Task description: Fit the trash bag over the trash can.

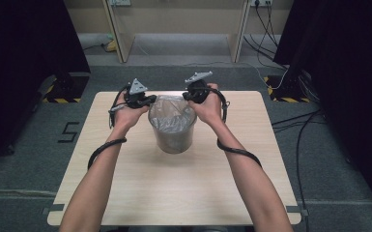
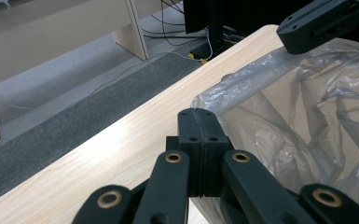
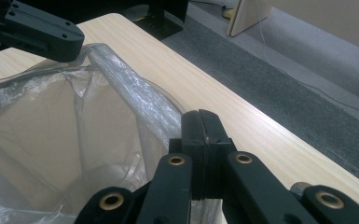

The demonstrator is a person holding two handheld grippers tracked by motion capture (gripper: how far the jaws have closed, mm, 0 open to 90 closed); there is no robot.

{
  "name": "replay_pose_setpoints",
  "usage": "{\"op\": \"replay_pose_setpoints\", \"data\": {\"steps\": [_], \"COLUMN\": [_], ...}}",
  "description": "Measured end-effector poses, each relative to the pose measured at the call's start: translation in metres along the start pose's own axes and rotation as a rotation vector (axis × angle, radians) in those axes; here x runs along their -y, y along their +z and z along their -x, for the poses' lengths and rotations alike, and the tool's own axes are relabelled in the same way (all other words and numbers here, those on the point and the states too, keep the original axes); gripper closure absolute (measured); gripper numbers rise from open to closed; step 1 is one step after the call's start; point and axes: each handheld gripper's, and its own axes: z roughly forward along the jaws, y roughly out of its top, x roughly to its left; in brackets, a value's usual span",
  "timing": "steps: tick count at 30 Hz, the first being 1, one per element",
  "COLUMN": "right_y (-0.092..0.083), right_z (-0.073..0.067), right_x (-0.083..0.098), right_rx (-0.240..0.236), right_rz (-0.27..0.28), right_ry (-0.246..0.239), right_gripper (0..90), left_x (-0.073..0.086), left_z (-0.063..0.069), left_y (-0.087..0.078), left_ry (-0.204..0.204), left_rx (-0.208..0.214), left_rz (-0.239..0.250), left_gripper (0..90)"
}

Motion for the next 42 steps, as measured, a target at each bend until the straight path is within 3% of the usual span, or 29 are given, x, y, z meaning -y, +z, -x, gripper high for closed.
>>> {"op": "replay_pose_setpoints", "data": {"steps": [11, 20, 42], "right_y": [0.004, 0.010, 0.015], "right_z": [0.006, 0.011, 0.019], "right_x": [0.004, 0.009, 0.013], "right_rx": [0.022, 0.037, 0.013], "right_rz": [0.001, 0.005, -0.049], "right_ry": [0.020, 0.035, 0.031], "right_gripper": [90.0, 90.0, 90.0], "left_x": [0.003, -0.001, -0.008], "left_z": [-0.004, -0.004, -0.004], "left_y": [0.011, 0.017, 0.029], "left_ry": [-0.027, -0.021, -0.044], "left_rx": [-0.013, -0.025, -0.040], "left_rz": [-0.004, -0.008, -0.008], "left_gripper": [89.5, 89.5, 89.5]}}
